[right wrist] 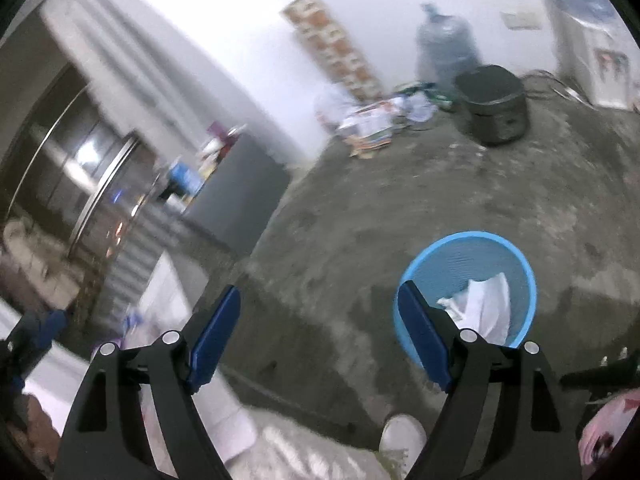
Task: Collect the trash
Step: 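Move both tools back over the red-and-white paper bag on the table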
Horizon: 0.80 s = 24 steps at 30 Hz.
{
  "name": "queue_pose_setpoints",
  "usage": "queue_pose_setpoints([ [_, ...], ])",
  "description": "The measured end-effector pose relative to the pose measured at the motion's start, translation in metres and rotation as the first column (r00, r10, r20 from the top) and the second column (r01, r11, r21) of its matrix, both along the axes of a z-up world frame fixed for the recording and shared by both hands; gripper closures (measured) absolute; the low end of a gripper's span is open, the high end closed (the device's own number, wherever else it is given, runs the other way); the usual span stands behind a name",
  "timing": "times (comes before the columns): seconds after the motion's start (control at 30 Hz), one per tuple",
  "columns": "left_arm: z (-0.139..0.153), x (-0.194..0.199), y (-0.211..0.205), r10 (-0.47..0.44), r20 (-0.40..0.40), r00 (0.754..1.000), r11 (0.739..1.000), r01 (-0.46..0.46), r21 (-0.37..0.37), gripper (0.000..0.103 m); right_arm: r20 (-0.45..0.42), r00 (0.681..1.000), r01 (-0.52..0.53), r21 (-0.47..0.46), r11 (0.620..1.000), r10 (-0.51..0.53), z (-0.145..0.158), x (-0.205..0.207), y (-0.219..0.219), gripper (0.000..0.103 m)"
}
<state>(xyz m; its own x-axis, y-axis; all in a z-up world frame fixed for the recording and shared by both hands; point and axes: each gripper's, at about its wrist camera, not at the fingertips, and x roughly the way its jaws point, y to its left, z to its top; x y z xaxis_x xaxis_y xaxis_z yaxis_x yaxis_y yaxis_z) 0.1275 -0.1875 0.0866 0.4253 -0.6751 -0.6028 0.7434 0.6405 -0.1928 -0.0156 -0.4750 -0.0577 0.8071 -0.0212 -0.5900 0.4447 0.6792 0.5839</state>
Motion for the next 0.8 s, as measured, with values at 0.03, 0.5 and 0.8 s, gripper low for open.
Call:
queue_pose_setpoints([
  [0.03, 0.003, -0.002, 0.023, 0.053, 0.022, 0.998, 0.999, -0.053, 0.001, 0.04, 0.006, 1.0, -0.028, -0.009, 1.0, 0.028, 0.004, -0.001, 0.009, 0.024],
  [0.5, -0.024, -0.019, 0.301, 0.62, -0.066, 0.782, 0.783, -0.622, 0.0, 0.052, 0.048, 0.872, -0.489, 0.134, 0.862, 0.487, 0.003, 0.064, 0.158, 0.025],
  [0.8, -0.045, 0.015, 0.282, 0.497, -0.058, 0.866, 0.867, -0.498, -0.011, 0.066, 0.025, 0.796, -0.603, 0.113, 0.79, 0.604, 0.017, 0.077, 0.222, 0.029],
])
